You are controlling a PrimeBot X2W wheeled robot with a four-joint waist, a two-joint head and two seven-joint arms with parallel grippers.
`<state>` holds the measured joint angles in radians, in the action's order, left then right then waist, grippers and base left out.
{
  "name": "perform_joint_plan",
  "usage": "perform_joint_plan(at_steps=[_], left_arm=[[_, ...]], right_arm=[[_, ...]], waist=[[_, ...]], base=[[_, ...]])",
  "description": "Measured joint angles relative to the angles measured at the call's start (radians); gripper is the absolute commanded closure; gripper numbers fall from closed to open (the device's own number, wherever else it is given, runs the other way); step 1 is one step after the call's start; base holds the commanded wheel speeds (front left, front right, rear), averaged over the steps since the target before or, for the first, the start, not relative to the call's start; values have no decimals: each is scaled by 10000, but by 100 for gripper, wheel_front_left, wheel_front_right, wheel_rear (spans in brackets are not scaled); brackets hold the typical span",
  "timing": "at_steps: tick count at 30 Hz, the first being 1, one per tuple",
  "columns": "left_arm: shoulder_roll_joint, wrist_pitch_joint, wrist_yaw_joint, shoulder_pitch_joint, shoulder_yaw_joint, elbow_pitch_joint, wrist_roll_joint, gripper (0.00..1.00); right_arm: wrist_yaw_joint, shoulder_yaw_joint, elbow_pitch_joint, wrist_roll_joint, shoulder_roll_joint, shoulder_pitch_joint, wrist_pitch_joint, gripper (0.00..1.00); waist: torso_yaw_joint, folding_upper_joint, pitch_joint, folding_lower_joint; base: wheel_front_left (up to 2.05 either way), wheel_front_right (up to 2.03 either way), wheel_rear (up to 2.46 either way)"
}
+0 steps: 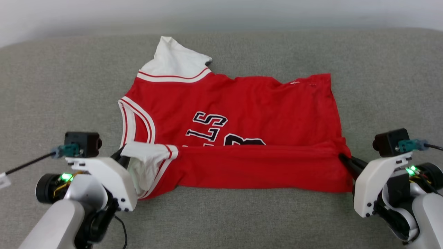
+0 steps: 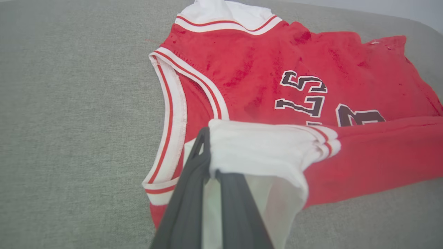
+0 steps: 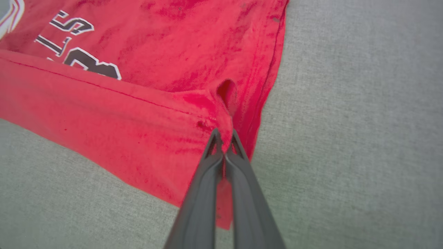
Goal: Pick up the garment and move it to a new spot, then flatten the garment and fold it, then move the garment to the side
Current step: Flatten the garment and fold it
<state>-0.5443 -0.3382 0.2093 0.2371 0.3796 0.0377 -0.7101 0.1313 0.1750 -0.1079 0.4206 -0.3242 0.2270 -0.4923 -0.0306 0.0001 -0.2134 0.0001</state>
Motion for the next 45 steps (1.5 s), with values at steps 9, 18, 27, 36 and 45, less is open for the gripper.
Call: perform_joint_plan(at_steps=[9,18,27,36,45], left_arm=[[529,-293,-522,1386,355,-1891,-104,59],[949,207,-890,1563,265,-2955,-531,0],[667,909,-548,213,-320,-2119,-823,0],[-504,-466,50,-809,-470,-267,-965,0],[-1145,-1866,642,-1145,-621,146,-1409,0]], right_arm=[[-2,995,-1793,313,-165,1368,627,30],[4,1722,-2663,700,-230,1590,2395,0],[-2,1016,-1854,585,-238,492,5290,0],[-4,-493,-207,-307,426,-649,5735,0],[-4,-976,1313,-849,1139,-1044,5492,0]], waist=[[-80,0,-880,1],[-93,0,-818,0],[-43,0,145,-1],[-38,0,752,-2],[-375,0,107,-2]], base=[[0,0,0],[0,0,0],[0,0,0],[0,0,0],[0,0,0]])
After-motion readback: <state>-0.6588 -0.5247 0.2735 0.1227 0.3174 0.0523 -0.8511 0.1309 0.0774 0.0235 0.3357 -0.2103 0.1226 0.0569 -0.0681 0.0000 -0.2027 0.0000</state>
